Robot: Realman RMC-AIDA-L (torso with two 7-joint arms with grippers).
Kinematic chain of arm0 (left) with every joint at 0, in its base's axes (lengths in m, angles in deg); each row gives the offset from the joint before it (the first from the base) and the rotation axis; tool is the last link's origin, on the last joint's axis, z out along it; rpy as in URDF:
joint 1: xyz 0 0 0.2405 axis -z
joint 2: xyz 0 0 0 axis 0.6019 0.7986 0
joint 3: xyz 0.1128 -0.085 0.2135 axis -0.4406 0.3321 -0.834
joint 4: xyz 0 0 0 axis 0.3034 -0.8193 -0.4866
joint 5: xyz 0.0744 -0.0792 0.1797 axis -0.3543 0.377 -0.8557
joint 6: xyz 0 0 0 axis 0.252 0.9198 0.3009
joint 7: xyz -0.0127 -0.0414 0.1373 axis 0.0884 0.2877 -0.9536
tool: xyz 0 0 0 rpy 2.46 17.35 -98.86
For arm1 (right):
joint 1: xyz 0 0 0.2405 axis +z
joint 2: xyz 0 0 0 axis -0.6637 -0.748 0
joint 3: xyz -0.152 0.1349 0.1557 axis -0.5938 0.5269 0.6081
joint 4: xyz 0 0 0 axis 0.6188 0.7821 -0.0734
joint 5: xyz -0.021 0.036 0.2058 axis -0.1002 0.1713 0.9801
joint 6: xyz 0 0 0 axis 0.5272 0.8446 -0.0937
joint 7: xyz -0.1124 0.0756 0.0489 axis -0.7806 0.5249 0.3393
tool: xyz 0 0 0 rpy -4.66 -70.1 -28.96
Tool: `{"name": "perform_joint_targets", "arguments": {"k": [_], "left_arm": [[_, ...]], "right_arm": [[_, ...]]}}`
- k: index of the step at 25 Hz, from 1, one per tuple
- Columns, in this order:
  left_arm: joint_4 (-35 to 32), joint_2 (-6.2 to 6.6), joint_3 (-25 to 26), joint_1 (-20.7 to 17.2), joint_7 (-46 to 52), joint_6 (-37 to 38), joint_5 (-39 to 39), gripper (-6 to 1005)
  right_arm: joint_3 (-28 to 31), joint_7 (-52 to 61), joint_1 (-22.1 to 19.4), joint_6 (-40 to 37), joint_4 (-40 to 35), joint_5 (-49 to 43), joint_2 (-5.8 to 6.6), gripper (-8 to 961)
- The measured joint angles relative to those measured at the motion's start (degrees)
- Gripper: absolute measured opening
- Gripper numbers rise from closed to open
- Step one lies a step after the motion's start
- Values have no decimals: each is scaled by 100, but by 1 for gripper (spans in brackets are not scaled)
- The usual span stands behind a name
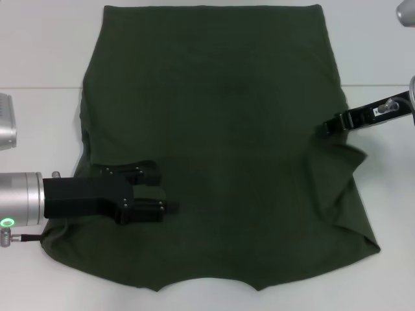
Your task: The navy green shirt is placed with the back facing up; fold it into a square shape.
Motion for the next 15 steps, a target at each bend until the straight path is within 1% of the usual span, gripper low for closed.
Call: {"name": "perform_joint_targets", "arguments": {"k": [1, 4, 8, 12, 13, 15], "left_arm": [[0, 0, 0, 0, 0, 1, 0, 802], [0, 0, 0, -2, 0, 2, 0, 802], [0, 0, 0, -2, 3, 3, 2, 801], [1, 28, 22, -2, 252, 4, 45, 801], [0, 45, 52, 0, 407, 9, 49, 801], [4, 90, 147, 23, 801, 87, 52, 801]], "right_arm": [[2, -100, -43, -47, 2, 191, 20, 54], [6, -309, -181, -95, 38, 687, 84, 141], [129, -505, -301, -58, 48, 916, 128, 257], [424, -1005, -472, -183, 56, 1052, 98, 391], [492, -1207, -547, -264, 61, 1137, 83, 427], [619, -1911, -821, -517, 59, 1522, 59, 497]]}}
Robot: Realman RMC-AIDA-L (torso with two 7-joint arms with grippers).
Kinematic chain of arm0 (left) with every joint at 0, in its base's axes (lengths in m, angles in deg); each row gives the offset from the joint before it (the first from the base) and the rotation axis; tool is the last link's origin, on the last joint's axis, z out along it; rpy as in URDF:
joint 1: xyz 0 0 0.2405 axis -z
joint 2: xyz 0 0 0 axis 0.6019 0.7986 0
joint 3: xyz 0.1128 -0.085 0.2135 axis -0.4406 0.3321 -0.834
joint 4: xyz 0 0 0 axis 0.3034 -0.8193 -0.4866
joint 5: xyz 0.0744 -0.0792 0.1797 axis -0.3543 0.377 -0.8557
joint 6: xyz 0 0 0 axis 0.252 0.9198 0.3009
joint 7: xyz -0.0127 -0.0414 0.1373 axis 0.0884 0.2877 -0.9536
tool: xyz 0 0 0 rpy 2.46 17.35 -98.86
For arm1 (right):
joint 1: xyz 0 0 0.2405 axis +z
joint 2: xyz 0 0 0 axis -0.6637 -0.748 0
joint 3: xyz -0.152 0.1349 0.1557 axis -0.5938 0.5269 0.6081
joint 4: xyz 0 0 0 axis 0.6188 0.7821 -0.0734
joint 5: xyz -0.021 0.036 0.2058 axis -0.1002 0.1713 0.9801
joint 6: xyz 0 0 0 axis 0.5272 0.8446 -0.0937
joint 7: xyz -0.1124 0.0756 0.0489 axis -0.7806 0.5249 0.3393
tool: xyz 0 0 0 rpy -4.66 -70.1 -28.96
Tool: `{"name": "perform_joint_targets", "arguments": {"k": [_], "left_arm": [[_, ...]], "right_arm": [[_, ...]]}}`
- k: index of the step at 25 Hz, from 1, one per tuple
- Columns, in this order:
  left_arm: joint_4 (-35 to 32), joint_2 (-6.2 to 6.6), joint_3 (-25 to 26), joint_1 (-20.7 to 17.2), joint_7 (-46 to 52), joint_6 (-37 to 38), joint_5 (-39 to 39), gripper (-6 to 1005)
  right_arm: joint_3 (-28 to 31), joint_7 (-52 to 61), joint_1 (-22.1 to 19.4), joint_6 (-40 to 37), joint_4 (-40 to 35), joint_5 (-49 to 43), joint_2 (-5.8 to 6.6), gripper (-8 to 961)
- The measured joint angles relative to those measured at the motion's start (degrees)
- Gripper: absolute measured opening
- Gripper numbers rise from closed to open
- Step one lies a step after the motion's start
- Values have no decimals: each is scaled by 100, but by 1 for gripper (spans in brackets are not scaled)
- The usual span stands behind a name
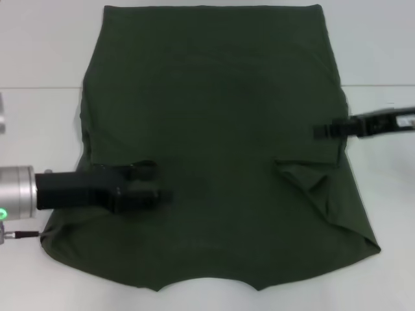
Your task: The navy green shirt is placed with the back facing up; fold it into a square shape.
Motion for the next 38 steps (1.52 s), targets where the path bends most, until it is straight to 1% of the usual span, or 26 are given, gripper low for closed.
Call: {"name": "perform_joint_targets", "arguments": {"k": [2, 3, 5, 7, 10, 11, 12, 13, 15, 17, 19, 21, 26, 30, 33, 37, 38], "left_arm": [[18, 60, 148, 27, 400, 162, 1, 801], [30, 93, 258, 40, 605, 269, 1, 801], [41, 160, 500, 53, 1034, 404, 2, 800], [45, 252, 719, 57, 1522, 473, -6, 800], [141, 475, 722, 46, 2257, 509, -50, 798], [201, 561, 697, 41, 2470, 521, -68, 798], [295, 687, 692, 31, 2818, 546, -126, 798], [331, 765, 704, 23, 3073, 569, -212, 798], [349, 901, 737, 8, 3623, 619, -491, 798], [314, 1030, 790, 26, 4102, 647, -998, 798], [293, 1077, 860, 67, 4398, 684, -1366, 798], [248, 1091, 903, 114, 4675, 730, -1633, 797], [109, 1102, 908, 152, 4966, 664, -2040, 797], [128, 1096, 886, 214, 5151, 489, -2525, 797], [111, 1080, 895, 238, 5201, 358, -2684, 797], [101, 1081, 885, 239, 5250, 231, -2703, 797], [110, 1077, 842, 249, 5272, 102, -2730, 797]], "right_arm": [[77, -766, -359, -337, 5, 486, -30, 594], [102, -1221, -584, -531, 20, 783, -64, 643], [120, -1846, -884, -741, 31, 1162, -129, 740], [122, -2664, -1284, -952, 40, 1520, -263, 820], [122, -3623, -1707, -1077, 45, 1725, -490, 940], [120, -3865, -1823, -1086, 51, 1738, -551, 939], [111, -4039, -1916, -1089, 79, 1738, -588, 939], [105, -4224, -1987, -1111, 154, 1737, -610, 938], [99, -4633, -2044, -1208, 403, 1735, -601, 937], [107, -5191, -2064, -1363, 741, 1734, -566, 936], [111, -5530, -2074, -1425, 905, 1732, -560, 935], [107, -5666, -2087, -1439, 956, 1732, -565, 934], [70, -5695, -2084, -1412, 1014, 1681, -582, 932], [94, -5700, -2078, -1392, 1030, 1532, -606, 930], [81, -5702, -2073, -1350, 1038, 1512, -610, 928], [58, -5704, -2061, -1305, 1043, 1509, -612, 926], [56, -5704, -2060, -1303, 1043, 1507, -613, 925]]}}
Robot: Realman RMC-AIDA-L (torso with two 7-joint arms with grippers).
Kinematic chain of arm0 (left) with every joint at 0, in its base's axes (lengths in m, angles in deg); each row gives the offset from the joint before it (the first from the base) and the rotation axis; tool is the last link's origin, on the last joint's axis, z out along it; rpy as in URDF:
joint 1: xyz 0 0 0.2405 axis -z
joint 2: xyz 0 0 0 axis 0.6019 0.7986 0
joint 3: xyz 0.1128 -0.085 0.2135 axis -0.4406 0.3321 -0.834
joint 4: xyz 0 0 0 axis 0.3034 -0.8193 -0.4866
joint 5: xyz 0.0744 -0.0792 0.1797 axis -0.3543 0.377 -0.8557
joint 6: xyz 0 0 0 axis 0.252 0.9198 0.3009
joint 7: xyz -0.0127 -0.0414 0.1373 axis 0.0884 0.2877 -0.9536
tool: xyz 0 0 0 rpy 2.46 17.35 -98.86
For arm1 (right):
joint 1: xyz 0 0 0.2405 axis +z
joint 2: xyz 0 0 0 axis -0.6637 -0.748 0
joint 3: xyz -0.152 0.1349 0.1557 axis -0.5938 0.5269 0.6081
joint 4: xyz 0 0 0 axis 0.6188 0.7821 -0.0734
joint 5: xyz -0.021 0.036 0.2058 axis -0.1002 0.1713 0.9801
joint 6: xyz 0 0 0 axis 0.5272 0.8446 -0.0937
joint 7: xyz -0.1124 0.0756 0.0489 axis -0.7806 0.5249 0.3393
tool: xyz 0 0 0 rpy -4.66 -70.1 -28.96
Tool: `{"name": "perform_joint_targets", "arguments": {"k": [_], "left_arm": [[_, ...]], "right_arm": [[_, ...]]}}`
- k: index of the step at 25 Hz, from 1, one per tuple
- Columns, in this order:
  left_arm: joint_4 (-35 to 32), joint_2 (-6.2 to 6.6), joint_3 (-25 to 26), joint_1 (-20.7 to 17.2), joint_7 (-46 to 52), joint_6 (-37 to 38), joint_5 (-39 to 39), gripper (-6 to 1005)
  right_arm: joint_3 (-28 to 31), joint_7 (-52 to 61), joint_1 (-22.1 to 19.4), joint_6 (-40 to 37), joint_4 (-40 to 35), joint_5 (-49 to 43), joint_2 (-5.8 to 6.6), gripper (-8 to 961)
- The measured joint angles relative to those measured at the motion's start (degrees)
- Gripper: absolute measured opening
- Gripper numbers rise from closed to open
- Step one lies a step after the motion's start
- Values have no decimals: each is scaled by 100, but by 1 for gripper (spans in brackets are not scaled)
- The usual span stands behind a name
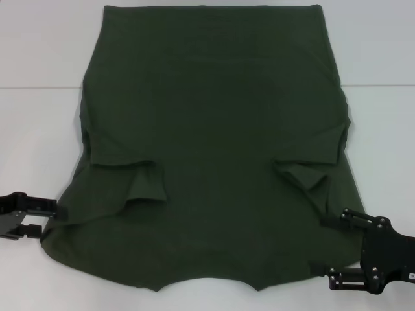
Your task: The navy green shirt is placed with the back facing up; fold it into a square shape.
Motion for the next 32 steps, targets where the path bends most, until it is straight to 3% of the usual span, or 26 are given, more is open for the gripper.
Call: {"name": "perform_joint_targets", "arguments": {"k": [13, 32], "left_arm": [[7, -47, -149, 55, 157, -513, -380, 798], [80, -133, -153, 100, 123, -511, -407, 797]], "right_arm": [[3, 26, 17, 29, 0, -2, -1, 919], [3, 39, 14, 6, 0, 0, -1, 909]]}}
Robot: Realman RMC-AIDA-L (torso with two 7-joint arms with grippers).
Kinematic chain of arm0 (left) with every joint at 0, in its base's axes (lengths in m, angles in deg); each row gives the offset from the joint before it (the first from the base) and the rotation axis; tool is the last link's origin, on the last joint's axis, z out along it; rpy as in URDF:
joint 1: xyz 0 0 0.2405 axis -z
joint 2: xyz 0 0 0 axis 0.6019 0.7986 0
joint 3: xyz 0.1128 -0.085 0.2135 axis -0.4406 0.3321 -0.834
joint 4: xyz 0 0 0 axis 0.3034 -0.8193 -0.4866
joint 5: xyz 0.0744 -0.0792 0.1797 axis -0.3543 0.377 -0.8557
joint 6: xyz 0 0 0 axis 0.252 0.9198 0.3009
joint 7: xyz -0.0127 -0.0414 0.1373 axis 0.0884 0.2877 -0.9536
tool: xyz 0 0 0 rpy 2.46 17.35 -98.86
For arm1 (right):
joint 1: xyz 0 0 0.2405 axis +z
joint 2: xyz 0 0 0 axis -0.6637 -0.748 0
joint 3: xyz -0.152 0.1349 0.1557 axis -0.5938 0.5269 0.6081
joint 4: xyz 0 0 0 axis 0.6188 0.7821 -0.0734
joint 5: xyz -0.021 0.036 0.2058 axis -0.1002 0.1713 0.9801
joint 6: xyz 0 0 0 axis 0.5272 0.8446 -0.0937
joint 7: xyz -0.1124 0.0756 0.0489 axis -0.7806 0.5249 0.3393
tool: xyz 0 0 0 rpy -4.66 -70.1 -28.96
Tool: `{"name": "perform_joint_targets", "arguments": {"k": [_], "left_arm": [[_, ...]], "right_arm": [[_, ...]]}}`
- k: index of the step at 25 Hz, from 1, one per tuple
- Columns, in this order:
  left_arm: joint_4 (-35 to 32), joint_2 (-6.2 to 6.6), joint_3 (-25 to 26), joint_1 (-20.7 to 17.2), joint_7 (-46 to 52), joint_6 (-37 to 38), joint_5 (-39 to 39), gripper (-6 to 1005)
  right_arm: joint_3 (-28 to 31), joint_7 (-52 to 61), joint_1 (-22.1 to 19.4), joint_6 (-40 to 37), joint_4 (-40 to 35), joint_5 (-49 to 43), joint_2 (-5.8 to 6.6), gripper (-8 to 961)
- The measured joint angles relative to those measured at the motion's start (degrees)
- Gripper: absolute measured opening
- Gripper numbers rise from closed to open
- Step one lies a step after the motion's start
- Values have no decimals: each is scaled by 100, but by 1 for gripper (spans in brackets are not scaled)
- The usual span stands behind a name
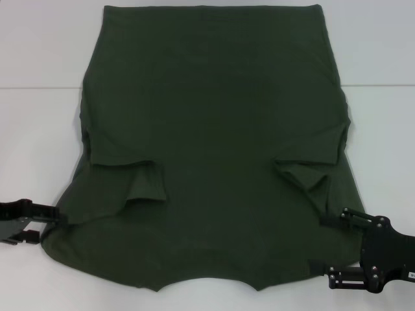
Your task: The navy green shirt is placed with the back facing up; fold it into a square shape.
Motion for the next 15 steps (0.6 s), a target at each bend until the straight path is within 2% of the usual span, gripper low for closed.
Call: {"name": "perform_joint_targets", "arguments": {"k": [15], "left_arm": [[9, -127, -1, 129, -23, 83, 21, 798]], "right_arm": [[1, 0, 15, -16, 43, 0, 0, 901]]}}
